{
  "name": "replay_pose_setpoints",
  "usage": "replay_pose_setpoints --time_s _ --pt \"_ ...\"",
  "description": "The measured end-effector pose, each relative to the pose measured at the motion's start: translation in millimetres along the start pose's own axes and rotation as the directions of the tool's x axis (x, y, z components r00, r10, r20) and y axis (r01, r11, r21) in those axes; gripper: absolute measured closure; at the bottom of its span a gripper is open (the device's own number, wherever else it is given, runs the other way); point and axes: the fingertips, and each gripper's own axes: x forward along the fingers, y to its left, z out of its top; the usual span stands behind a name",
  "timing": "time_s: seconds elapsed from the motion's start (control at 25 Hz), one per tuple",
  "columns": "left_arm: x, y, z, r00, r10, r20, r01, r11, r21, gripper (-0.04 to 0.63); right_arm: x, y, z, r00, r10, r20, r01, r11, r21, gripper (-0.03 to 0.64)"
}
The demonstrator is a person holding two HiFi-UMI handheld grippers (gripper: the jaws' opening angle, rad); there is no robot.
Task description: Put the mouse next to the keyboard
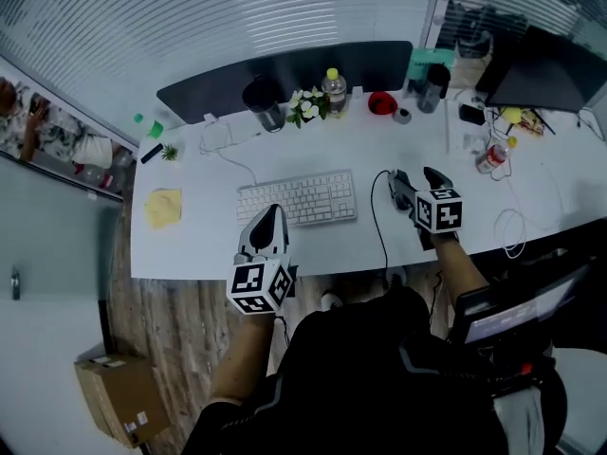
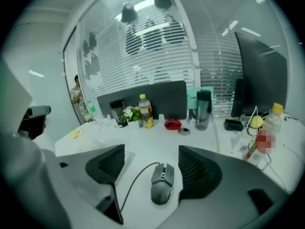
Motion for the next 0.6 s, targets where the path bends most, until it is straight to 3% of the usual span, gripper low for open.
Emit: replay_pose_setpoints --time_s 0.12,0.24,0.36,0.6 --pt "2 -27 15 0.983 -0.182 0.02 0.181 0.983 0.027 0.566 -32 16 30 0.997 0.039 0.065 -0.04 0.999 0.002 0.292" --pt "3 -44 30 0.96 -0.28 0.03 0.279 0.96 0.03 0.566 -68 31 60 0.987 0.061 0.149 -0.064 0.998 0.017 0.318" --pt "4 -52 50 0.948 -0.314 0.047 0.313 0.949 0.028 0.566 -107 42 84 0.972 0.045 0.23 -0.048 0.999 0.007 0.322" --pt "-1 -74 90 0.937 -0.324 0.127 0.313 0.944 0.103 0.566 -178 64 116 0.931 0.065 0.358 -0.06 0.998 -0.024 0.367"
